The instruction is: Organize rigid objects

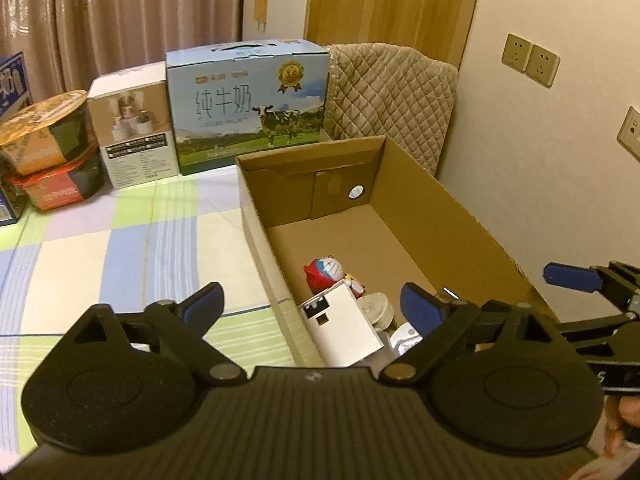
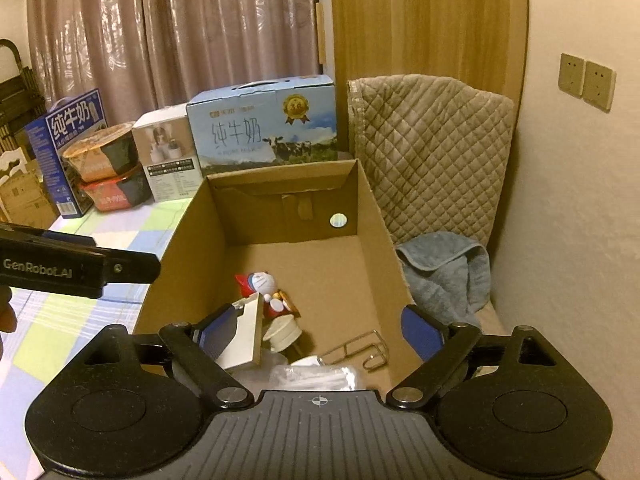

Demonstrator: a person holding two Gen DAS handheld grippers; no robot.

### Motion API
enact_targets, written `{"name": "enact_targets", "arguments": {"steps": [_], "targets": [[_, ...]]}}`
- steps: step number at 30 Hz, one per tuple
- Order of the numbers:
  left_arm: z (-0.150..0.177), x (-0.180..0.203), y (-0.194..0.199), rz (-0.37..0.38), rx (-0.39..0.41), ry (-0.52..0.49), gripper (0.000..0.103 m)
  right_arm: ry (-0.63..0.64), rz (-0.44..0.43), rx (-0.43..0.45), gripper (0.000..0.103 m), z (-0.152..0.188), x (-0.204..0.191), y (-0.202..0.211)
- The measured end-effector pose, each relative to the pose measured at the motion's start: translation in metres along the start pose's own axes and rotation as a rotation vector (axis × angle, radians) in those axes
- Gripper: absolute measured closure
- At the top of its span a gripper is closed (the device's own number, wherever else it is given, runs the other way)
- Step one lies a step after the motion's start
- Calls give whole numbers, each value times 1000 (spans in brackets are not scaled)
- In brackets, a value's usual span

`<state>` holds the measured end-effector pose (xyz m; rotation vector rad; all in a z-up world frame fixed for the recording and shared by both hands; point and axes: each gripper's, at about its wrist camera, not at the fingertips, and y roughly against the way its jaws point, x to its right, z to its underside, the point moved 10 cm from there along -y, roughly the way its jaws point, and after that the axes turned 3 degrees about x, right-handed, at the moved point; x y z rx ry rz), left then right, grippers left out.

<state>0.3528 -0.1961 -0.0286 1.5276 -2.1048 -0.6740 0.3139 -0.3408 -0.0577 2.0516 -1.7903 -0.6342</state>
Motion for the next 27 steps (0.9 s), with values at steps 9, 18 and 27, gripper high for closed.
{"name": "enact_targets", "arguments": {"steps": [9,18,27], "targets": [[25,5,43,-8,18,21,1,1,8,-22,14,10,-5,37],[56,8,101,-36,63,63,1,-16,-4,-52,13,32,-10,75],[92,9,149,-91,59,65,1,-31,-20,-54,13,55,-22,118]]}}
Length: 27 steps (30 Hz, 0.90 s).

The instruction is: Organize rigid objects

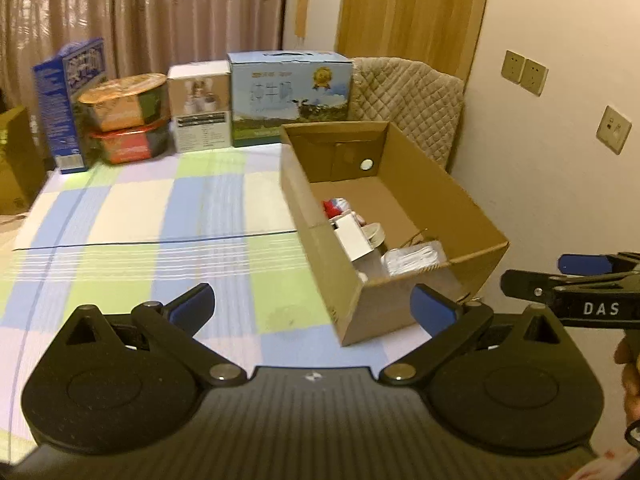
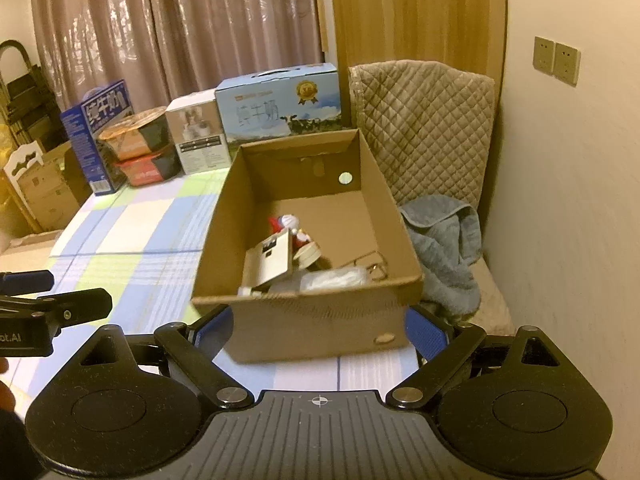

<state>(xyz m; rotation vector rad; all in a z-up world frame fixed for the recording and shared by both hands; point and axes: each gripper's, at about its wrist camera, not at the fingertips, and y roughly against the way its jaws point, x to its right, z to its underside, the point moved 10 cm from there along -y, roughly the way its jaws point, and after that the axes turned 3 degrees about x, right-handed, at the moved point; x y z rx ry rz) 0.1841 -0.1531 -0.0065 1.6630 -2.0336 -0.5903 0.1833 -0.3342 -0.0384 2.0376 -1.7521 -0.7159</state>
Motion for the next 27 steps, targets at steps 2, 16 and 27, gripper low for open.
{"name": "enact_targets", "arguments": {"steps": [2,16,27], "targets": [[6,0,11,6,3,-1,1,12,-1,0,13,5,-5,8],[42,-17,73,-31,38,80,1,13,-26,61,13,30,-39,67],[75,-22,93,-31,-3,98,1,-14,-35,86,13,60,-57,99]]}}
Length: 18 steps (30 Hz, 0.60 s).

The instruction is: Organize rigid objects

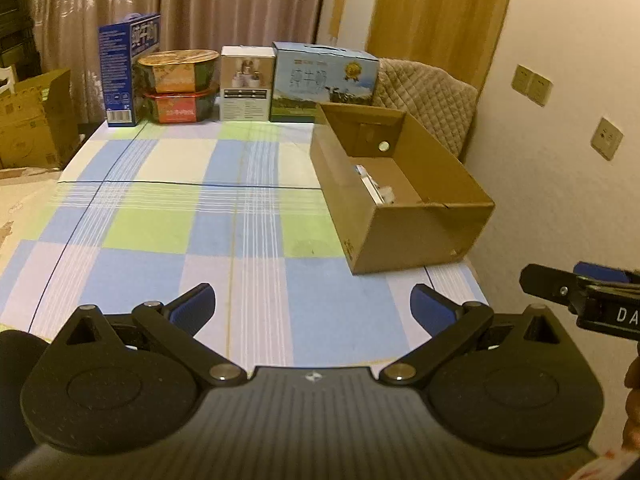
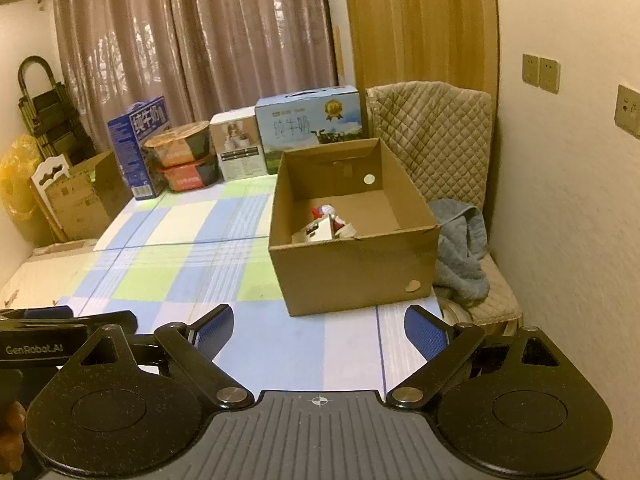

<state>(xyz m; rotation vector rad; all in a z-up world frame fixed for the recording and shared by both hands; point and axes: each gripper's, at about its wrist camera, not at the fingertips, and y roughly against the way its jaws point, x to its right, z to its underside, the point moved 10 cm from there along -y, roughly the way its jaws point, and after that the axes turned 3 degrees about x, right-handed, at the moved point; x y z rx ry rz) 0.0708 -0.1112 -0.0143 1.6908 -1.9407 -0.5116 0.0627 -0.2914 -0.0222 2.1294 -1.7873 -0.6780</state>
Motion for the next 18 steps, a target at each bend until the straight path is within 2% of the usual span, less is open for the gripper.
{"name": "enact_targets", "arguments": {"steps": [4,18], "targets": [[7,0,3,-13,0,-14,0,35,14,1,13,4,-2,4],[6,-2,3,-29,22,-37,0,10,25,-29,13,13,4,0]]}}
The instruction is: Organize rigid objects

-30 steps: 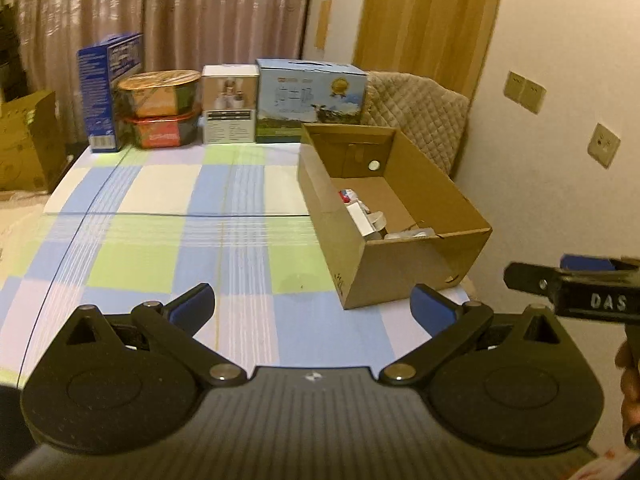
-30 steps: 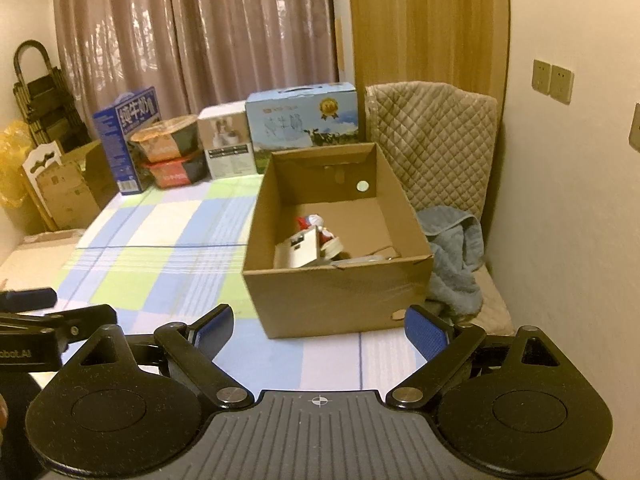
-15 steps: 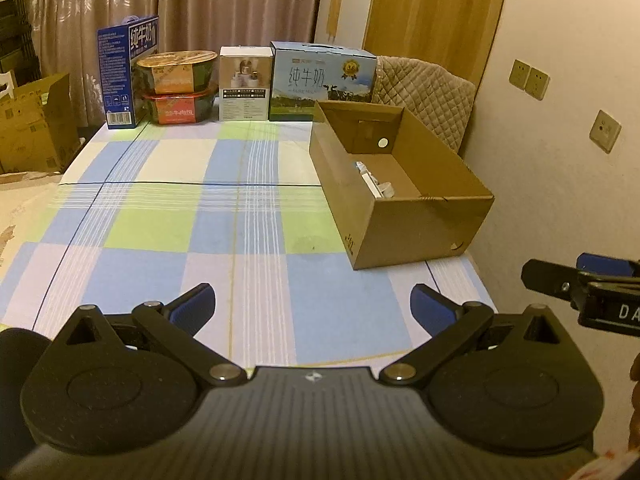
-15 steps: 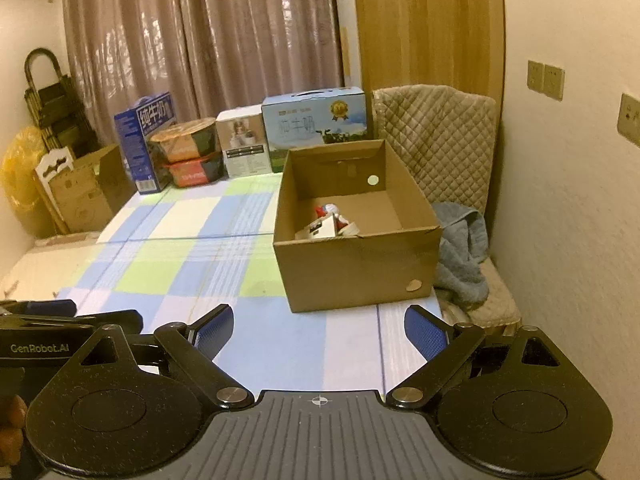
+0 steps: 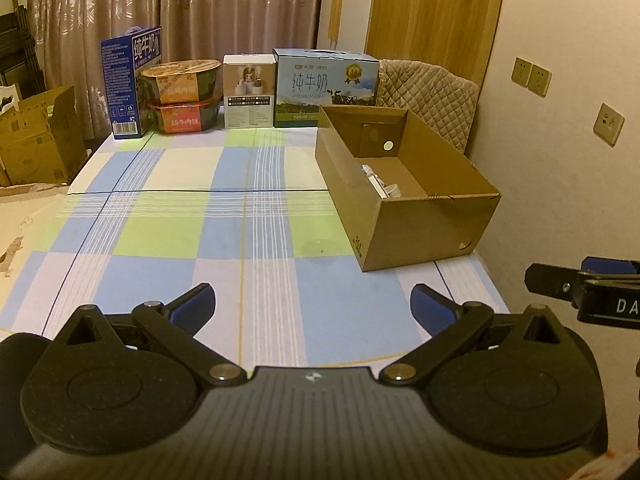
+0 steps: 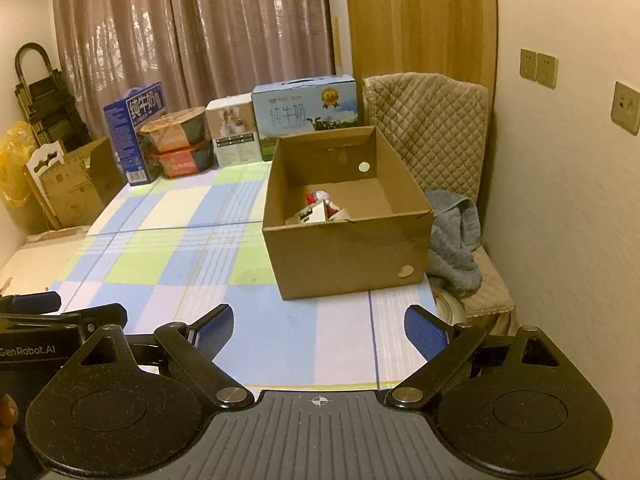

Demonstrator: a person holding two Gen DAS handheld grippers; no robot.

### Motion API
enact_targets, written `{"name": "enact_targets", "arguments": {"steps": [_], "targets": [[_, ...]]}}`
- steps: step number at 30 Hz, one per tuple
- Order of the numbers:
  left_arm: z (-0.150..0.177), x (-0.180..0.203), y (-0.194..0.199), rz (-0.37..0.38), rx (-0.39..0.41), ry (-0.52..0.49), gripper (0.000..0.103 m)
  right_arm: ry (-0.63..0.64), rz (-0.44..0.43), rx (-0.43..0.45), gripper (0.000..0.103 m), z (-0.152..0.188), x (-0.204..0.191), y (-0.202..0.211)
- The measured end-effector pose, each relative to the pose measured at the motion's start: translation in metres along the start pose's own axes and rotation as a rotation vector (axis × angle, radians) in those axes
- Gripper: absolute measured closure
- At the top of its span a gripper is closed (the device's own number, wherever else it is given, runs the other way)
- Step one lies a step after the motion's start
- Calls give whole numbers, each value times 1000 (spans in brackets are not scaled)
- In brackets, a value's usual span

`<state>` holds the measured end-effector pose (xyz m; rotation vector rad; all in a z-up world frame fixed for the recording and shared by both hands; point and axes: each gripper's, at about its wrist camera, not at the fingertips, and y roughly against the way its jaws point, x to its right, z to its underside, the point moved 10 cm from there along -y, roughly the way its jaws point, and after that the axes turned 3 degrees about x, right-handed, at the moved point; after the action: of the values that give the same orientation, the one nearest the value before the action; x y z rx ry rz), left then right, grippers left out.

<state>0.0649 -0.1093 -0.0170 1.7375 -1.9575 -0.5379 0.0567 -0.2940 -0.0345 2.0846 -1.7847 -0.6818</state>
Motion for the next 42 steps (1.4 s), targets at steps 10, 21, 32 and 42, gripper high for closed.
{"name": "enact_targets", "arguments": {"steps": [10,21,32,42], "targets": [[0,2,0,8,0,-1,0,1,3,3,13,2,-1,1],[2,5,1,12,2,1,0,-4,6,4,13,1,1,1],[3,7,1,21,3,-5,0,-9,1,7,13,1,2,1],[2,7,3,25,4,-6,0,-9,1,7,13,1,2,1]]}}
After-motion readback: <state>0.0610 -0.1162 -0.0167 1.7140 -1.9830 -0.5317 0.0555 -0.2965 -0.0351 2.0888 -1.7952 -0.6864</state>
